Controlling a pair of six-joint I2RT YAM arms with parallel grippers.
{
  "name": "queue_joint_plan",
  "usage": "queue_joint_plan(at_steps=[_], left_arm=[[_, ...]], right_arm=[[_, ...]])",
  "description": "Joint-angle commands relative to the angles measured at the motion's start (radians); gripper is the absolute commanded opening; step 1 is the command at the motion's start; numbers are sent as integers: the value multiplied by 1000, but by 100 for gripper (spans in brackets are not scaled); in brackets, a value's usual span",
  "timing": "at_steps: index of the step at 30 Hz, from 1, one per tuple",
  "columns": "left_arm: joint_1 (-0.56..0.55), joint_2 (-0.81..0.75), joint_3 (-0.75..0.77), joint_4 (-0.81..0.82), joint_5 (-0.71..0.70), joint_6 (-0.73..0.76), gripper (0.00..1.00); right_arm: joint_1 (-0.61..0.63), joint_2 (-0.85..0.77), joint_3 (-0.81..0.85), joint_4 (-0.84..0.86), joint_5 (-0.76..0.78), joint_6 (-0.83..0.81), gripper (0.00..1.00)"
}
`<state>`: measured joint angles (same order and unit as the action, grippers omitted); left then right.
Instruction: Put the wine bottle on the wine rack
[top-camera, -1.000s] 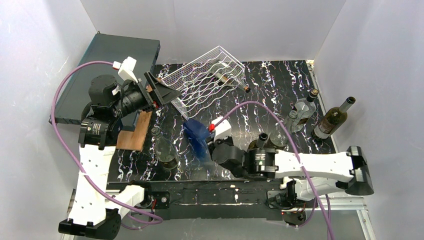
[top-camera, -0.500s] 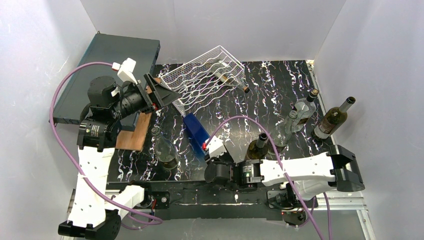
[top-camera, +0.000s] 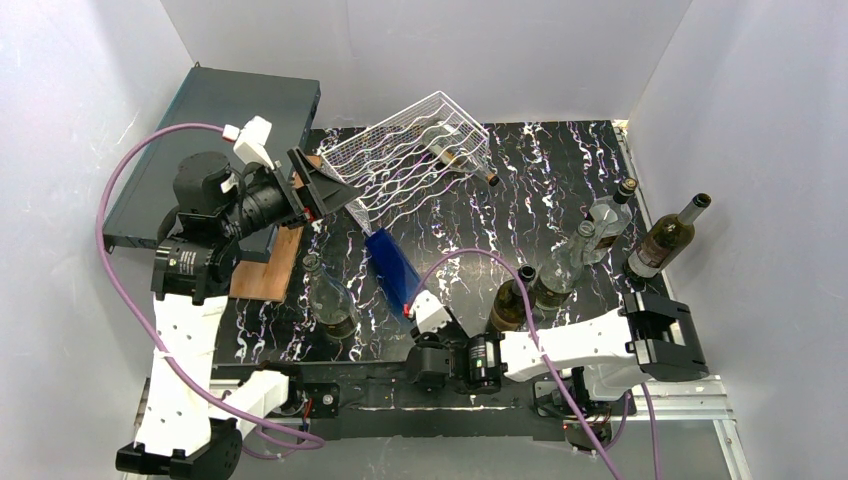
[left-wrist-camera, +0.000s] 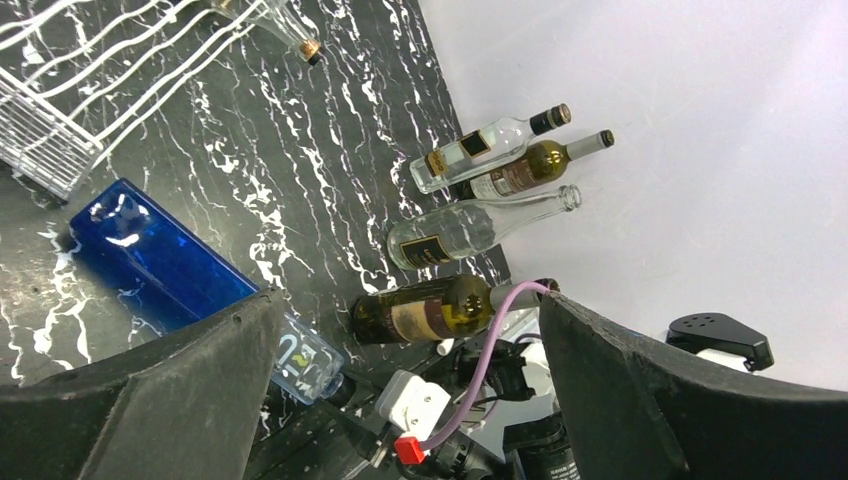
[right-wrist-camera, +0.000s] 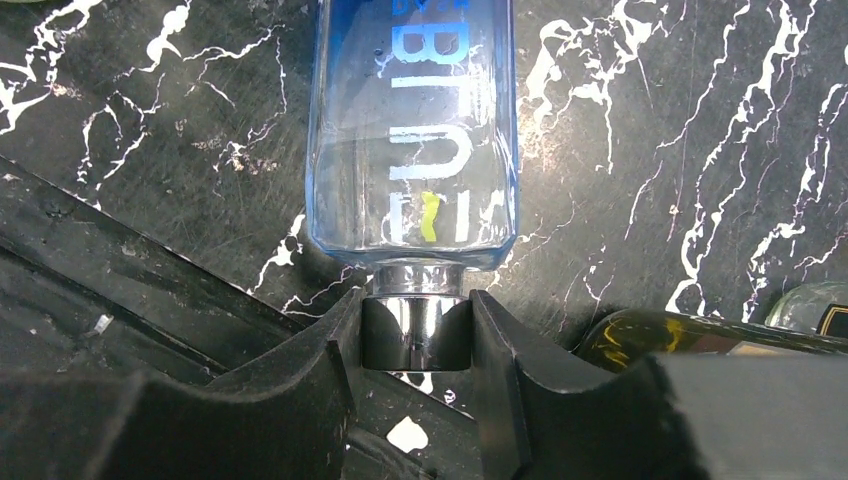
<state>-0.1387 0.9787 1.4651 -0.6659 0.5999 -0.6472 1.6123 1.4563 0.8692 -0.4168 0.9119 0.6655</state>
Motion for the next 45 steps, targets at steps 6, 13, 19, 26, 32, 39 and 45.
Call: queue_joint_plan(at_steps=[6, 13, 19, 26, 32, 39, 45], left_arm=[[7, -9, 171, -162, -158, 193, 99], [7, -32, 194, -187, -236, 245, 99], [6, -49, 227, -186, -345, 300, 99], [7, -44, 282, -103, -536, 383, 99], [7, -63, 203, 78, -582, 416, 99], [1, -42, 150, 147, -581, 489, 99], [1, -52, 104, 180, -656, 505, 99]], right_arm=[[13, -37, 130, -39, -15, -65, 98], [-14, 40, 266, -61, 0, -179, 98], [-168, 152, 352, -37, -72, -261, 97], [-314, 262, 435, 9, -259, -349, 96], [-404, 357, 483, 31, -431, -374, 91], [-437, 421, 494, 56, -444, -414, 86], [-476, 429, 469, 92, -502, -437, 80]])
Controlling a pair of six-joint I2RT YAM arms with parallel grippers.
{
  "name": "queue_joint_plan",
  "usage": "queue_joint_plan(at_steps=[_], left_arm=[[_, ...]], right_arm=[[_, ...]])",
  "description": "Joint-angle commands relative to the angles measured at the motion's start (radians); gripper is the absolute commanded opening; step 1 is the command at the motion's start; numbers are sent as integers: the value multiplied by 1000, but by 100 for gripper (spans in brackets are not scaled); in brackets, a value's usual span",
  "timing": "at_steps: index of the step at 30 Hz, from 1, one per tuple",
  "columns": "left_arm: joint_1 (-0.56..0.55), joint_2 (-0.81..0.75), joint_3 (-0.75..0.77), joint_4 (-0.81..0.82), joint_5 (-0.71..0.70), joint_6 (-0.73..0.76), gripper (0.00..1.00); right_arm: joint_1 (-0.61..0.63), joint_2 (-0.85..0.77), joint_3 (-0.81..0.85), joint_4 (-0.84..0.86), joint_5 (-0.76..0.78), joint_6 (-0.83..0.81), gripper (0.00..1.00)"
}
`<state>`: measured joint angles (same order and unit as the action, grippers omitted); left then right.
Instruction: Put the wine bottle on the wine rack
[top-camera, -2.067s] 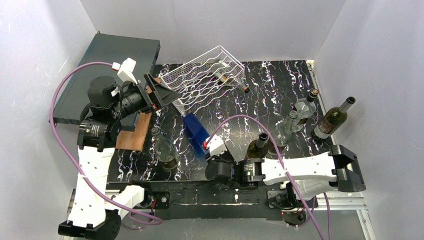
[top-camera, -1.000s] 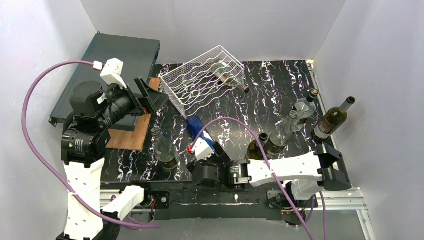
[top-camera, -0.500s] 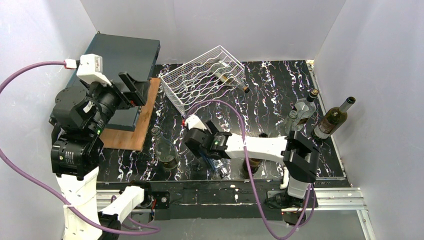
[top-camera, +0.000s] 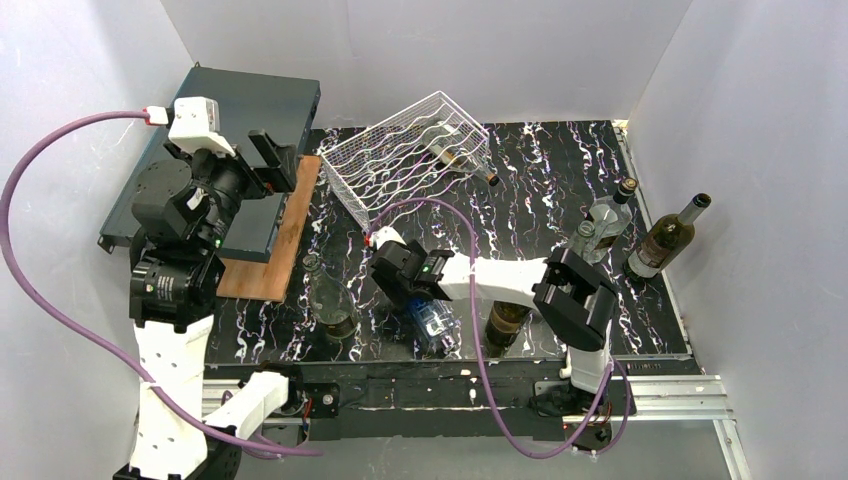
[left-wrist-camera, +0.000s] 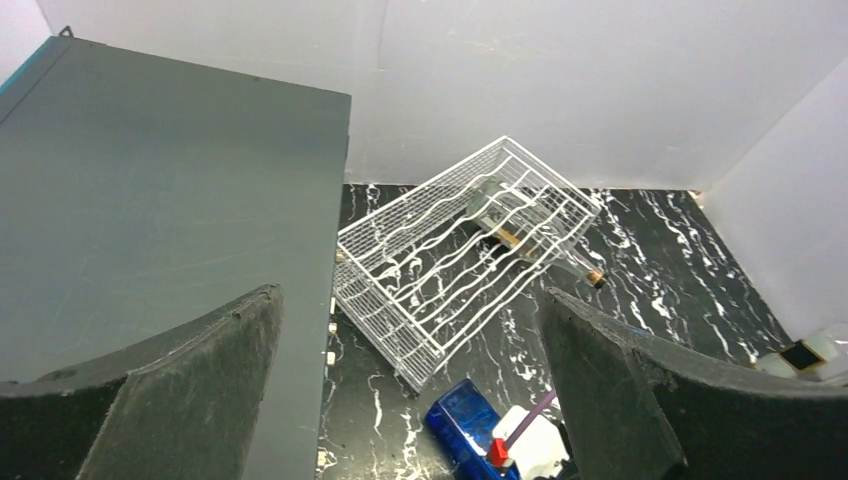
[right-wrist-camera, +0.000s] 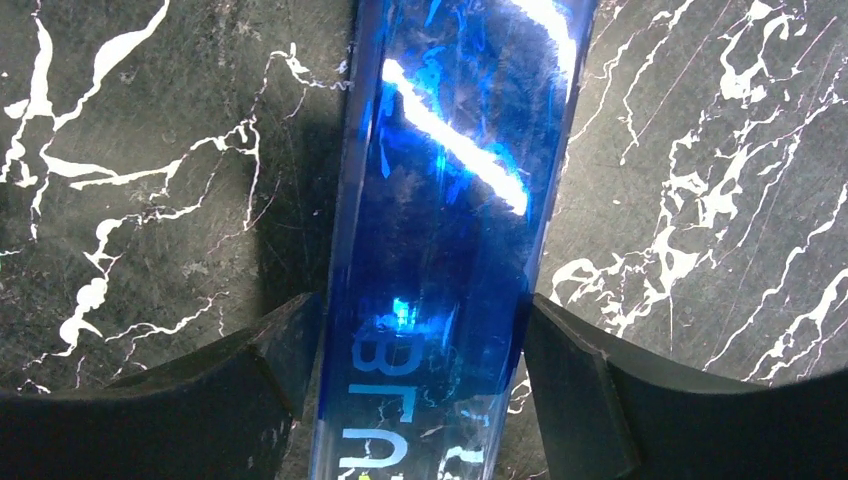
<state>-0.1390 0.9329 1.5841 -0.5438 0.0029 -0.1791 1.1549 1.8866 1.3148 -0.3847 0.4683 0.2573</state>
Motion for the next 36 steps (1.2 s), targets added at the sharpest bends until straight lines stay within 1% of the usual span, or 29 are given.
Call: queue_joint_plan(at_steps=[1, 2, 7, 10, 15, 18, 21, 28, 31, 34, 35, 36], left_arm=[[0, -6, -20, 66, -66, 41, 99], [1, -4, -22, 70, -74, 45, 99], [0, 9, -3, 77, -92, 81, 99], [-28, 6, -12, 77, -114, 117, 99], [-47, -15, -66, 103, -139, 149, 99], [-46, -12, -84, 115, -143, 153, 99], [-48, -9, -92, 116, -148, 155, 99], [-52, -27, -76, 109, -149, 157, 99], [-53, -28, -73, 106, -156, 152, 99], [-53, -20, -73, 108, -161, 141, 99], [-53, -18, -72, 109, -161, 135, 99], [-53, -15, -68, 109, -159, 130, 99]], right_arm=[[-22, -3, 16, 73, -65, -31, 79], [-24, -4, 9, 88, -69, -33, 78], [-33, 16, -6, 138, -72, -47, 66], [-38, 35, -4, 152, -68, -55, 65], [-48, 53, -14, 170, -77, -57, 71], [-56, 58, -26, 189, -105, -58, 71], [-59, 71, -19, 181, -107, -60, 73], [-72, 73, -31, 208, -131, -70, 80], [-77, 76, -33, 218, -146, -75, 81], [-85, 78, -36, 234, -166, -76, 77], [-86, 79, -36, 238, -172, -79, 73], [-87, 80, -30, 232, -177, -81, 67]])
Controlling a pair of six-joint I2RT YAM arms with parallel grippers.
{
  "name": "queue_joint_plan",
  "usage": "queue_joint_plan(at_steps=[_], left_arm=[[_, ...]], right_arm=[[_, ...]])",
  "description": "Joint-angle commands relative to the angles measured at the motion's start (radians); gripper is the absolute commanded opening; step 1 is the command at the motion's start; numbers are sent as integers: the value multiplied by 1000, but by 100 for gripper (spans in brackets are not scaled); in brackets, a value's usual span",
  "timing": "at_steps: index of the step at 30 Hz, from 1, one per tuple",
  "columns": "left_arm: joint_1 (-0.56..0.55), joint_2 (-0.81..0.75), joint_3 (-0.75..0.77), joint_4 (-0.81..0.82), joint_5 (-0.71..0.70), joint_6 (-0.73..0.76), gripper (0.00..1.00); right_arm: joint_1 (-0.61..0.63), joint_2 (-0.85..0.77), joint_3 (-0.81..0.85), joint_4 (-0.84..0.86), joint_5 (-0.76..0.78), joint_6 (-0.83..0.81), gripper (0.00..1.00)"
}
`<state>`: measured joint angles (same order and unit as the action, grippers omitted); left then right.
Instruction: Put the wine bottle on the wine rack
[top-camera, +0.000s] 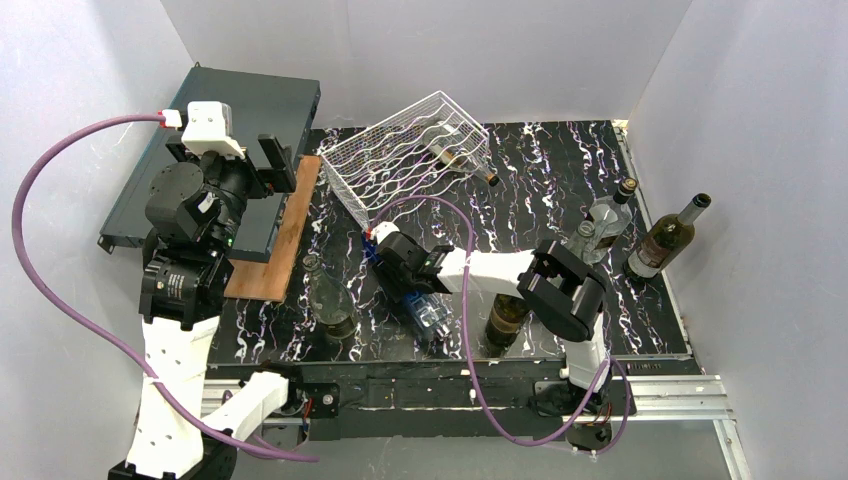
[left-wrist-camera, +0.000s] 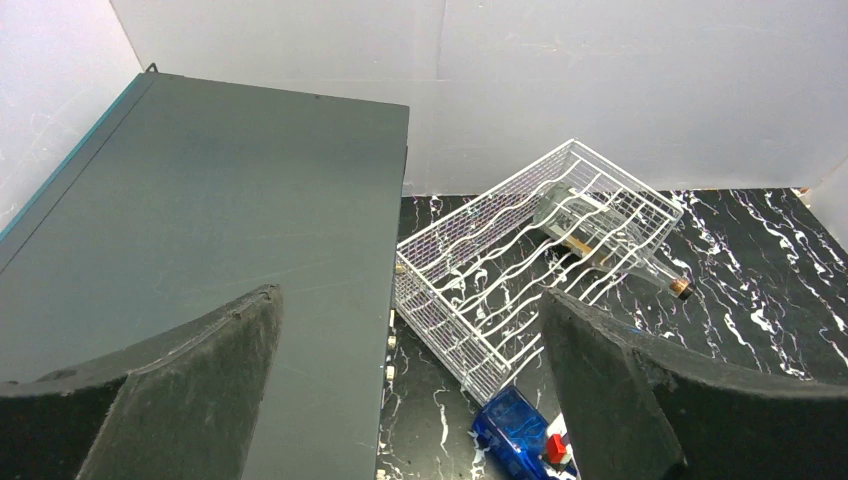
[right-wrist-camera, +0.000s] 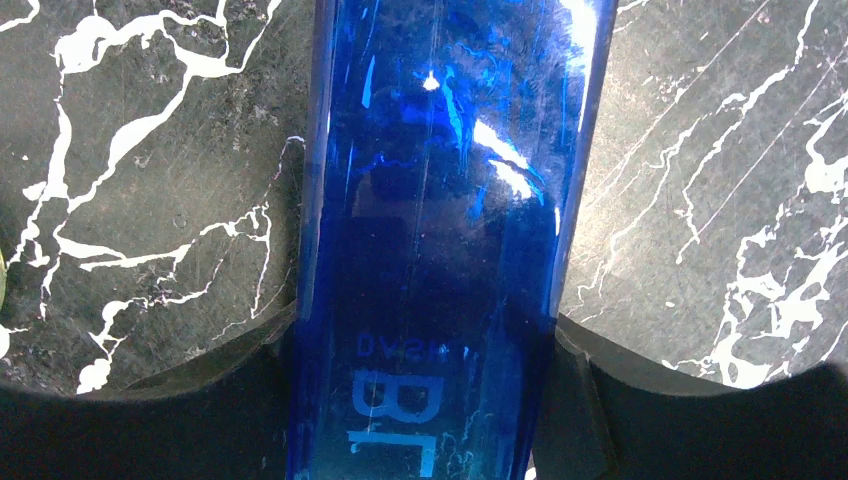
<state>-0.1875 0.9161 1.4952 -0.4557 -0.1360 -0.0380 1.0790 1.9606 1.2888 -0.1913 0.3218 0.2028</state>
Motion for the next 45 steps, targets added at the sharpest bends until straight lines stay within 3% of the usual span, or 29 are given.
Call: queue_joint_plan(at_steps=[1, 5, 10, 15, 22, 45], left_arm=[[-4, 5, 21, 23, -15, -14, 99], [-6, 3, 13, 22, -7, -2, 99], [-32, -37, -61, 59, -63, 29, 99], [-32, -59, -104, 83, -117, 25, 99], [-32, -69, -137, 103, -158, 33, 99], [-47, -94, -203, 123, -200, 66, 99]], right_arm=[[-11, 10, 5, 28, -28, -25, 62], [-11, -16, 6, 1, -15, -6, 26], [-9, -98, -43, -9, 28, 11, 1], [-9, -158, -60, -41, 124, 37, 1], [-11, -228, -126, 58, 192, 10, 1], [-50, -219, -43, 154, 192, -32, 1]])
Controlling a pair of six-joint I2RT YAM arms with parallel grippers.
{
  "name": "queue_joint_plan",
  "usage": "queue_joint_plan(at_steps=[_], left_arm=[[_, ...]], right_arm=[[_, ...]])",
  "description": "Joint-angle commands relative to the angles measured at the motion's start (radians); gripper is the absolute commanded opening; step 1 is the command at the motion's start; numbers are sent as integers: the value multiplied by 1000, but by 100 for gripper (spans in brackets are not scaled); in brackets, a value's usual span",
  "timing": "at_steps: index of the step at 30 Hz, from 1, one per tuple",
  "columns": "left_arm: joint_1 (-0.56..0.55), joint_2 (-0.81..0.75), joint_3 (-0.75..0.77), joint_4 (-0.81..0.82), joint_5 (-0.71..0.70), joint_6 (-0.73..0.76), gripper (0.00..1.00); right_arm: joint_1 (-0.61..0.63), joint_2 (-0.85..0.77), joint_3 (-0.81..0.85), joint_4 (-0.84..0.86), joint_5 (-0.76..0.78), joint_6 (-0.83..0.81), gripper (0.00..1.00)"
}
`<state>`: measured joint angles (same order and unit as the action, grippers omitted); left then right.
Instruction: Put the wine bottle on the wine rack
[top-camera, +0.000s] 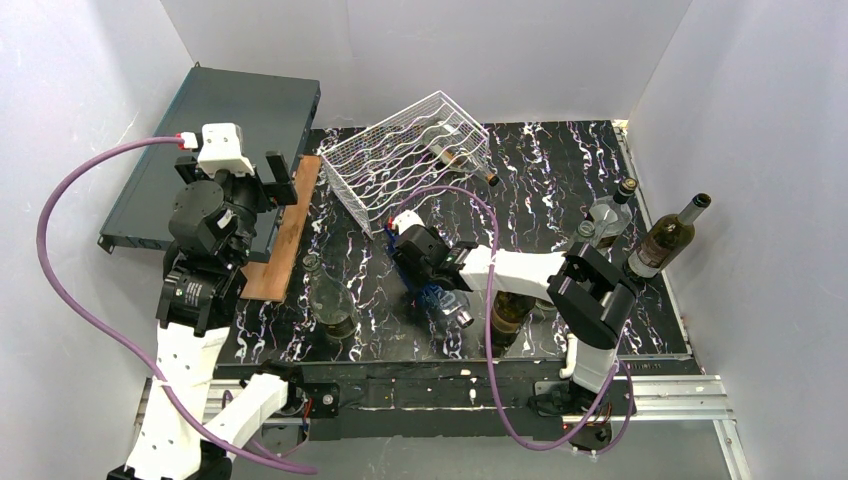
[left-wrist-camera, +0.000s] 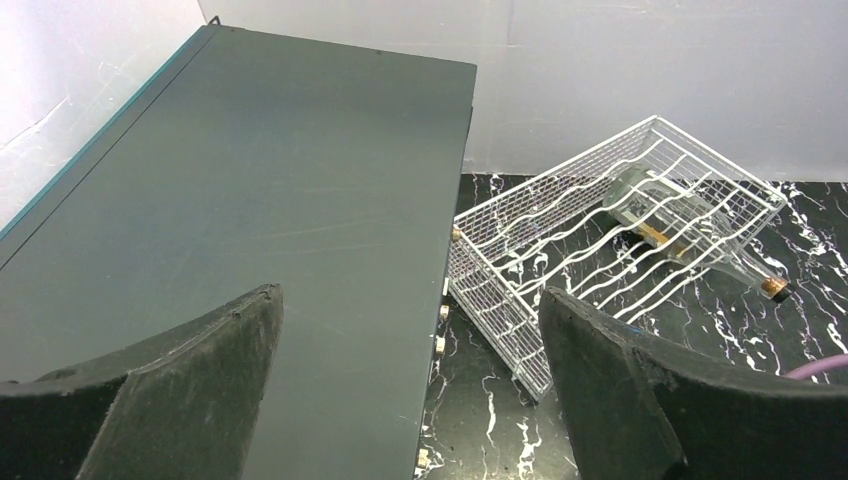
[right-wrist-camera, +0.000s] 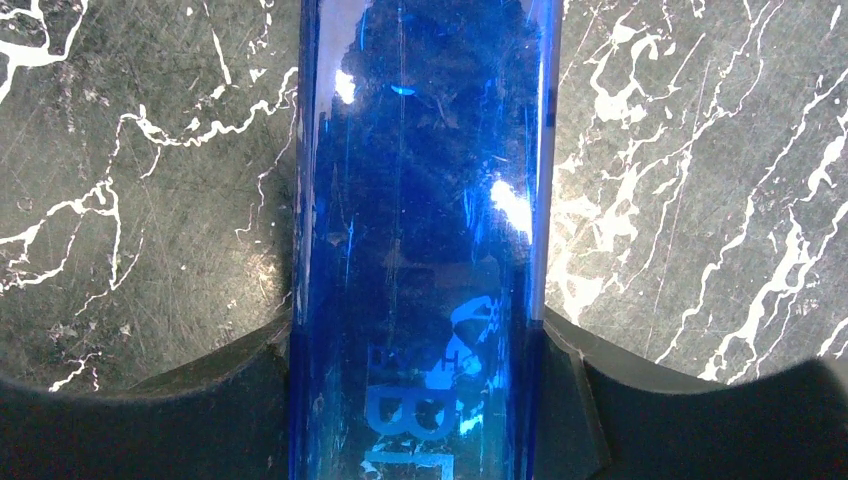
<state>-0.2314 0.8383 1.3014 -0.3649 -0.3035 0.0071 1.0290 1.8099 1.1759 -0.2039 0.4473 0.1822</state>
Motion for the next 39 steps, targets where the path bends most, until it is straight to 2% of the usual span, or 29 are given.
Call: queue_joint_plan(at_steps=[1, 11, 19, 39], left_arm=[[-3, -16, -9, 32, -32, 21, 99], [-5, -19, -10, 32, -35, 21, 99], [-9, -19, -12, 34, -36, 22, 99], [-22, -34, -13, 29, -63, 41, 99]], right_arm=[[0, -68, 70, 175, 70, -12, 1], [-2, -49, 116, 194, 79, -19, 1], [-46, 7, 159, 195, 28, -33, 1], [-53, 125, 207, 395, 21, -179, 1]])
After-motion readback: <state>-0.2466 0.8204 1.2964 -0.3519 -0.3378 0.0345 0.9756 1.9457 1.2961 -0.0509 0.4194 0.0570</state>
